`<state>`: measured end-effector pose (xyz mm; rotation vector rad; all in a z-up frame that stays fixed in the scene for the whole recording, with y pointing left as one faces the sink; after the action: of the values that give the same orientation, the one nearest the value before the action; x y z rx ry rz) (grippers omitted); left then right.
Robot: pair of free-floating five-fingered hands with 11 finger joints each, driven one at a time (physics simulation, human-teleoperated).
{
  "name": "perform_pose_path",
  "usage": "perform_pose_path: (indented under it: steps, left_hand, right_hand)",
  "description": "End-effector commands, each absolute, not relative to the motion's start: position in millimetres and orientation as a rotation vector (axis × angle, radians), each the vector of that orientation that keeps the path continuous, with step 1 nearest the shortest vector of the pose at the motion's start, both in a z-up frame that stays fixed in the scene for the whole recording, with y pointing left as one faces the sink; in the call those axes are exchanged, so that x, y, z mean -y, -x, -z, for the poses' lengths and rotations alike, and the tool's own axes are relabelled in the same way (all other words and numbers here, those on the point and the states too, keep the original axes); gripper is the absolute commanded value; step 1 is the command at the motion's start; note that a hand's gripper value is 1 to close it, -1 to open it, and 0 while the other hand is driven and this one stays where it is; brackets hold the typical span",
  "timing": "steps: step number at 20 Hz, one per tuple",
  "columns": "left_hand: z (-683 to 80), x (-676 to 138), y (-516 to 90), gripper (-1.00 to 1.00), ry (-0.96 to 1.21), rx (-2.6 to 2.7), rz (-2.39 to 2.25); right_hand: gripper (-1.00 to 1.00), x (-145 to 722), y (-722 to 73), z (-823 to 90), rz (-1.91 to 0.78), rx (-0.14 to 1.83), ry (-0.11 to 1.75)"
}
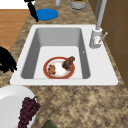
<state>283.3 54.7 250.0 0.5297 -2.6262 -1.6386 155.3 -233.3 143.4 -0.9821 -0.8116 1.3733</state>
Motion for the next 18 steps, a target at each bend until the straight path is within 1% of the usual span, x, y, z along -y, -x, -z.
perform_pose_path:
  steps: [1,9,18]
  left_hand:
    - [-250.0,-46.2,-276.1,-1.0,-0.587,2.75,1.469]
    - [-250.5,-41.5,-261.5,-1.0,-0.554,2.739,1.442]
    - [-252.1,-75.5,-264.6,-1.0,-0.529,2.736,1.416]
  right_hand:
    - [0.0,233.3,-155.3,-143.4,-1.373,0.812,0.982]
    - [0.0,233.3,-155.3,-143.4,-1.373,0.812,0.982]
    - [0.0,233.3,-155.3,-143.4,-1.373,0.812,0.982]
